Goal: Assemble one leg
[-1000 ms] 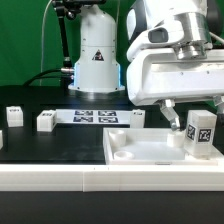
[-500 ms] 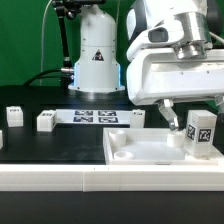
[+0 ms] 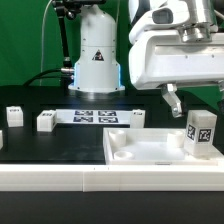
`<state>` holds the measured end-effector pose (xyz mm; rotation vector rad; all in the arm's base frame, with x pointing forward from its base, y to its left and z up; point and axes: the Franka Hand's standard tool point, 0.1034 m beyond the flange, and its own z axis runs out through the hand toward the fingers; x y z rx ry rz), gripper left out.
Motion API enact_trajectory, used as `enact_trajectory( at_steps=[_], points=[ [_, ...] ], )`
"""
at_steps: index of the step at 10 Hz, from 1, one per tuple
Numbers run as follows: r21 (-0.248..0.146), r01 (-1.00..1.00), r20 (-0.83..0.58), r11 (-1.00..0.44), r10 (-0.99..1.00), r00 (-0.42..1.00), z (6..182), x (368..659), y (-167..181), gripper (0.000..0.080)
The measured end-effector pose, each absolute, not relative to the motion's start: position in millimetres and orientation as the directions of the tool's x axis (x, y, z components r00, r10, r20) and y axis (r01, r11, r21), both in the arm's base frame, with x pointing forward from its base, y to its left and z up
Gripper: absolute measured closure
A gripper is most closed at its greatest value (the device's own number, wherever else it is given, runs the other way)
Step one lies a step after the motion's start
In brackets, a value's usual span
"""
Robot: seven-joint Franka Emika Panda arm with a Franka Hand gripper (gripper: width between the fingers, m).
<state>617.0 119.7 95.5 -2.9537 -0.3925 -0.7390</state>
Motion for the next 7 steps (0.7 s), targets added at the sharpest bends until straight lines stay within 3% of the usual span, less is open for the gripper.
enact_trajectory(
  at_steps=[7],
  points=[
    [-0.083,0.266,0.007,-0.96,0.267,0.964,86.6,616.2,118.8,0.0151]
  ],
)
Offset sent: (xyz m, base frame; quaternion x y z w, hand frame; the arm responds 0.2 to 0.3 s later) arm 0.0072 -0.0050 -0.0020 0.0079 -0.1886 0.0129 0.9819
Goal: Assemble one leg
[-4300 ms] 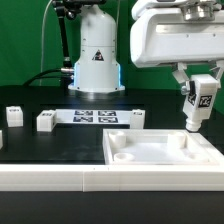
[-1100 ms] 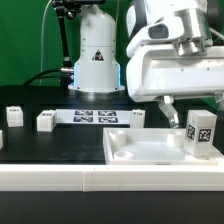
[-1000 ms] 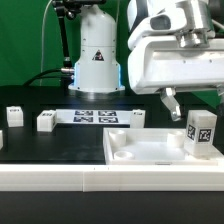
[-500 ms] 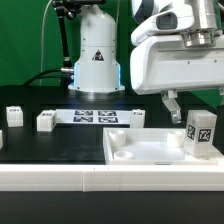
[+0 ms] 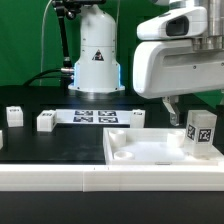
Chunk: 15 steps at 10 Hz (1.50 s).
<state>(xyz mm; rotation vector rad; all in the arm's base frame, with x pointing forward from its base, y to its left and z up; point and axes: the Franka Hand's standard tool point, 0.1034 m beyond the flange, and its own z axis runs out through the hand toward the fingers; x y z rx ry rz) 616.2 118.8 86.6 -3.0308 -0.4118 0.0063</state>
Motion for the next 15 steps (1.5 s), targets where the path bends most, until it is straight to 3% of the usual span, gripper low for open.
enact_trajectory(
  at_steps=[1,4,6,10,15],
  points=[
    [-0.094,0.267,-0.055,-0.959,0.272,0.961,88.1,614.8,119.4,0.0151],
    [-0.091,0.268,-0.031,-0.959,0.271,0.962,88.0,619.6,119.8,0.016],
    [-0.091,0.268,-0.031,-0.959,0.271,0.962,87.9,619.6,119.8,0.0486],
    [-0.09,0.235,-0.033,-0.968,0.239,0.97,87.9,619.7,119.9,0.051],
    [-0.077,-0.287,-0.019,-0.955,-0.287,0.958,86.7,621.9,118.3,0.0508]
  ],
)
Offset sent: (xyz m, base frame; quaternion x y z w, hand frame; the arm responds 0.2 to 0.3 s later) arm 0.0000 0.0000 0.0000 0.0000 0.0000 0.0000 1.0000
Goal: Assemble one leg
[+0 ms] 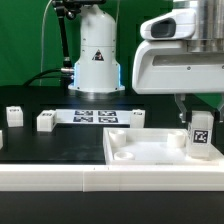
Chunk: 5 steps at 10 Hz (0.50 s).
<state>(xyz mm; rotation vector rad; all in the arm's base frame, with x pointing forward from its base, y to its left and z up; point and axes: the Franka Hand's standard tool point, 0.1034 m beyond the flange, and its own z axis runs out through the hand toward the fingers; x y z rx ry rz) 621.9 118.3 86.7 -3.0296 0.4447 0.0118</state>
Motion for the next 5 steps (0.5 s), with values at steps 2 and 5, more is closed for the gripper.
enact_trajectory(
  at_steps=[2,5],
  points=[
    [-0.072,-0.488,-0.026,-0.87,-0.488,0.873,86.7,622.7,118.1,0.0508],
    [-0.048,-0.691,-0.045,-0.721,-0.69,0.723,86.5,622.6,117.5,0.0508]
  ],
)
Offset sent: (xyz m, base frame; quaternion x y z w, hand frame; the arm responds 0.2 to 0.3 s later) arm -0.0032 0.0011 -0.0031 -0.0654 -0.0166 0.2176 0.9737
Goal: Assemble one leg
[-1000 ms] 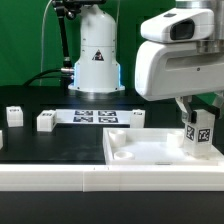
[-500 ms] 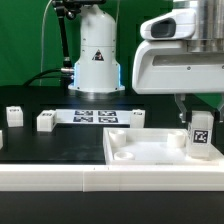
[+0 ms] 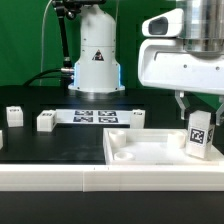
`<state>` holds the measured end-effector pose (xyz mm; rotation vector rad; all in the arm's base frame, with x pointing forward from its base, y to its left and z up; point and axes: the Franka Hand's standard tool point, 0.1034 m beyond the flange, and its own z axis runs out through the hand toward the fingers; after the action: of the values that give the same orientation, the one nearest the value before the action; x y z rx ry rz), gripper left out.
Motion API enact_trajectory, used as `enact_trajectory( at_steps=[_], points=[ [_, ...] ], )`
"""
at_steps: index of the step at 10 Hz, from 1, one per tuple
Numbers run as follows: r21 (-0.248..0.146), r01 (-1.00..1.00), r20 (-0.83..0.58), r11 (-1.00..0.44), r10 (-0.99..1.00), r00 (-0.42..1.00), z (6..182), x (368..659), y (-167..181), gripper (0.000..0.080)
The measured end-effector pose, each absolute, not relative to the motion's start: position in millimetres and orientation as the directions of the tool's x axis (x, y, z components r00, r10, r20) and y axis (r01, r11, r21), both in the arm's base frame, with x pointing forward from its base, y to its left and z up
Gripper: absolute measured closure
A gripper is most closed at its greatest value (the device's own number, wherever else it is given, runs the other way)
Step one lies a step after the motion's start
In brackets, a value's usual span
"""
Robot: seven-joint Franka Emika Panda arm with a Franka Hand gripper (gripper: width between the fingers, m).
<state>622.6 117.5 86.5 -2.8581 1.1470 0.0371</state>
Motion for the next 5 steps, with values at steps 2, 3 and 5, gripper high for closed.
enact_trajectory(
  at_steps=[2,3,5],
  points=[
    [-0.052,-0.732,-0.056,-0.679,-0.73,0.681,86.4,622.7,118.2,0.0508],
    [-0.053,-0.719,-0.055,-0.693,-0.717,0.695,86.3,622.5,118.8,0.0413],
    [-0.056,-0.674,-0.052,-0.736,-0.672,0.739,86.7,622.7,119.3,0.0224]
  ],
)
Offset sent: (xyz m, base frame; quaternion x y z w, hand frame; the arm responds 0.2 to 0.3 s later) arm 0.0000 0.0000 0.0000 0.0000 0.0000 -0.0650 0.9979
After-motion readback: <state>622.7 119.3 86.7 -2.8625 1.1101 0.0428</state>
